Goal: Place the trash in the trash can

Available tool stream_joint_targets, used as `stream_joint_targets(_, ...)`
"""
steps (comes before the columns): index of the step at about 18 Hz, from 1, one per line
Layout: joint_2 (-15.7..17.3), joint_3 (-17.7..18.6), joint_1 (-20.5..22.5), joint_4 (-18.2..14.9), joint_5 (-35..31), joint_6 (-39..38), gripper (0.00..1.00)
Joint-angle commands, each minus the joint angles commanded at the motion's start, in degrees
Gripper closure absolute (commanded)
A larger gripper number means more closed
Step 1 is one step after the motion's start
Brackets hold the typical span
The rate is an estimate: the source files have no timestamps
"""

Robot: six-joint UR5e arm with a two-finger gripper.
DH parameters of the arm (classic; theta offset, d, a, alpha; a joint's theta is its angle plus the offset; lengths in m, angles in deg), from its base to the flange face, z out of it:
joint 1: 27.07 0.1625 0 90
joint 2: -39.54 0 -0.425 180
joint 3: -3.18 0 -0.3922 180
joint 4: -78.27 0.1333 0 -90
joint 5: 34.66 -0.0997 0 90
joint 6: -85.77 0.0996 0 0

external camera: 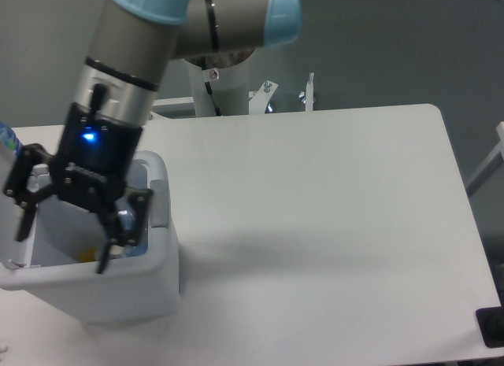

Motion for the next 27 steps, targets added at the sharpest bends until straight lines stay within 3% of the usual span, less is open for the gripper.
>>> stream_joint_targets(4, -0.7, 0.1, 5.0, -0.3, -7.0, 1.5, 0.0)
stream_joint_targets(9, -0.4, 0.6, 10.4, -1.8, -13.7, 13.2, 0.0)
stream_joint_targets(11, -0.2, 0.9, 12.8, -4.6, -15.2, 20.2, 0.0)
stream_joint_targets(16, 3.2, 1.3, 17.3, -18.0, -20.2, 38.7, 0.0)
stream_joint_targets(18, 3.5, 1.4, 18.3, -21.1, -22.9, 45.4, 0.0)
stream_joint_targets(22, 4.8, 2.1, 20.0, -24.2, -25.3, 50.7, 0.0)
stream_joint_targets(27, 5.8, 2.9, 20.7, -24.4, -25.3, 51.2, 0.0)
